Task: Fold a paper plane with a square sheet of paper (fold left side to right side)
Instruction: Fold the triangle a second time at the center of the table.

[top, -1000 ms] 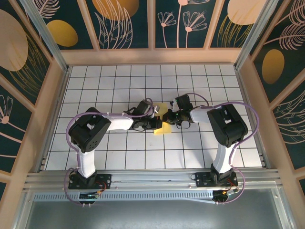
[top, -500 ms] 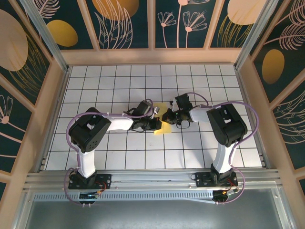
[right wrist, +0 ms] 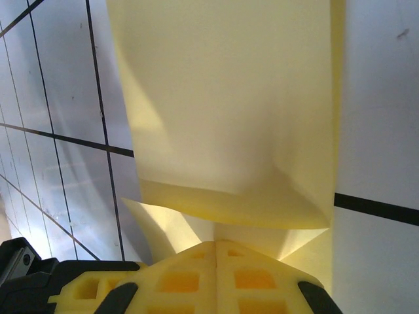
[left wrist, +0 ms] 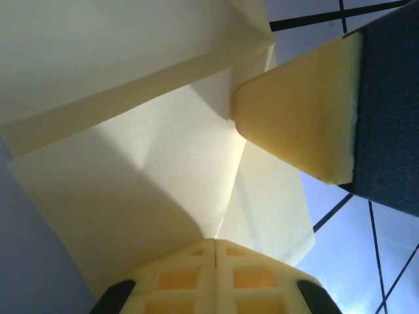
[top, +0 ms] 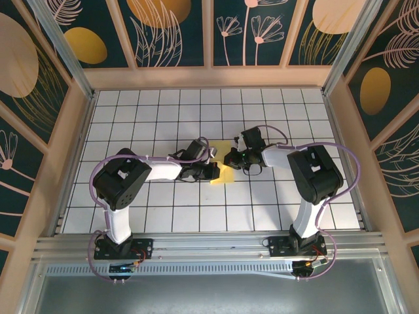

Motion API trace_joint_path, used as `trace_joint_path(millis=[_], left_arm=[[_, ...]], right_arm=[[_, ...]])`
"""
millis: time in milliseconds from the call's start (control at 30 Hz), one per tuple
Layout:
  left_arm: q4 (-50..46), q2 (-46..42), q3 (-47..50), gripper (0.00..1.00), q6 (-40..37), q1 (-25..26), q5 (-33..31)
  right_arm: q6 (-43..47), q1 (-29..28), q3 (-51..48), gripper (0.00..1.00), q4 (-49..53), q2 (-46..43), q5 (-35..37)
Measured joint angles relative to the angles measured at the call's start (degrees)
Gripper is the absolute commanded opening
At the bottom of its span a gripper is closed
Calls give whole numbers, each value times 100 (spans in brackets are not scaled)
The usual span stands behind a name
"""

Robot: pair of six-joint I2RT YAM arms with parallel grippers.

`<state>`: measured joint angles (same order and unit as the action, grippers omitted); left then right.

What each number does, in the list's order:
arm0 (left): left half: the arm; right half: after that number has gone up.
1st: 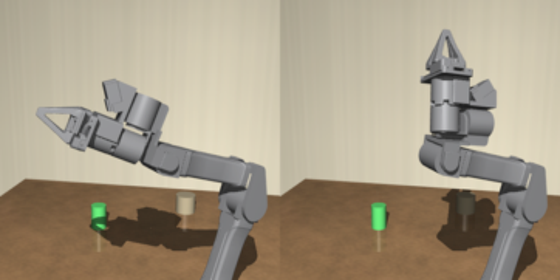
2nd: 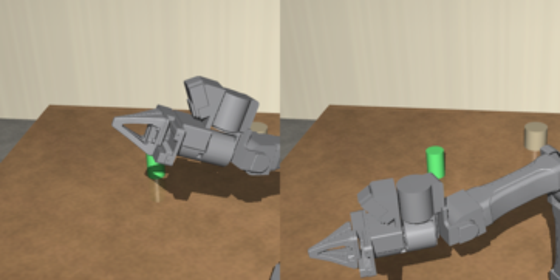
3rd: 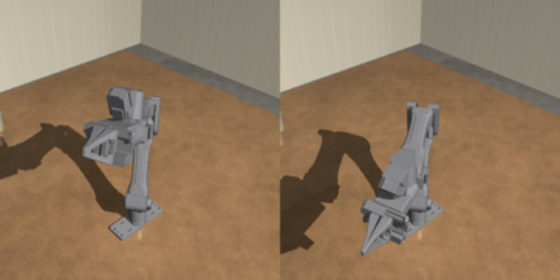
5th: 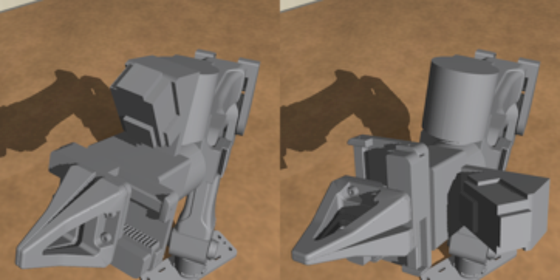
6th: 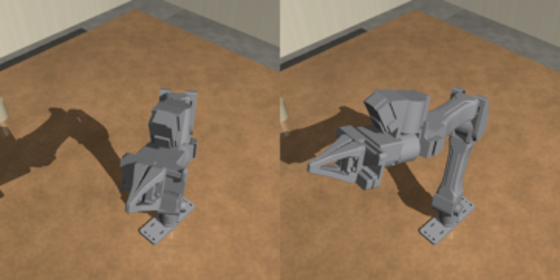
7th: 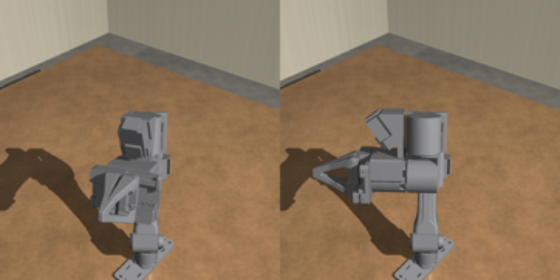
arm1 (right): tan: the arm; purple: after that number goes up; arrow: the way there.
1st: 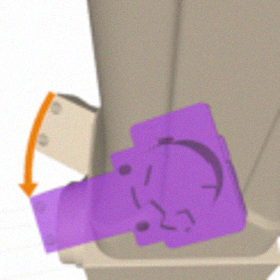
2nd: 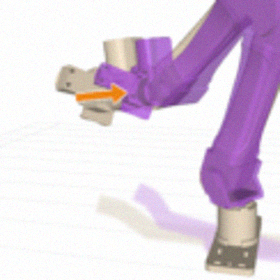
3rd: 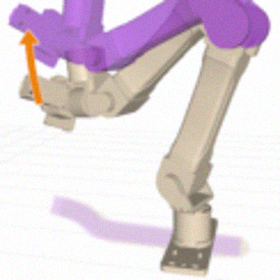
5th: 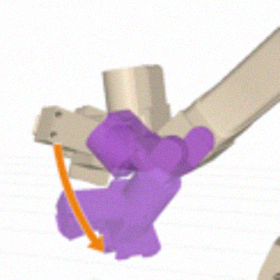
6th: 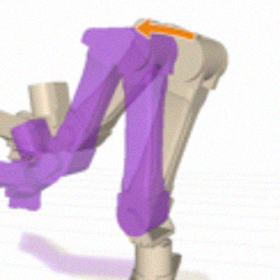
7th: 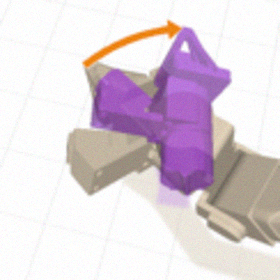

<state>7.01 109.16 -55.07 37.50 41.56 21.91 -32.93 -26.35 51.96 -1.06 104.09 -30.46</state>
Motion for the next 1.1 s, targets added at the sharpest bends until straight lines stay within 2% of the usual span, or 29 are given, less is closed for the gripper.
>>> trace_joint_path(millis=[333, 533, 1100], left_arm=[[-2, -4, 0, 2, -26, 0, -7], [-44, -44, 0, 7, -76, 0, -11], [4, -321, 157, 3, -37, 0, 334]], right_arm=[[-22, -37, 83, 0, -94, 131, -85], [-31, -37, 131, 0, -146, 315, -57], [-13, -44, 168, 0, -142, 354, -17]])
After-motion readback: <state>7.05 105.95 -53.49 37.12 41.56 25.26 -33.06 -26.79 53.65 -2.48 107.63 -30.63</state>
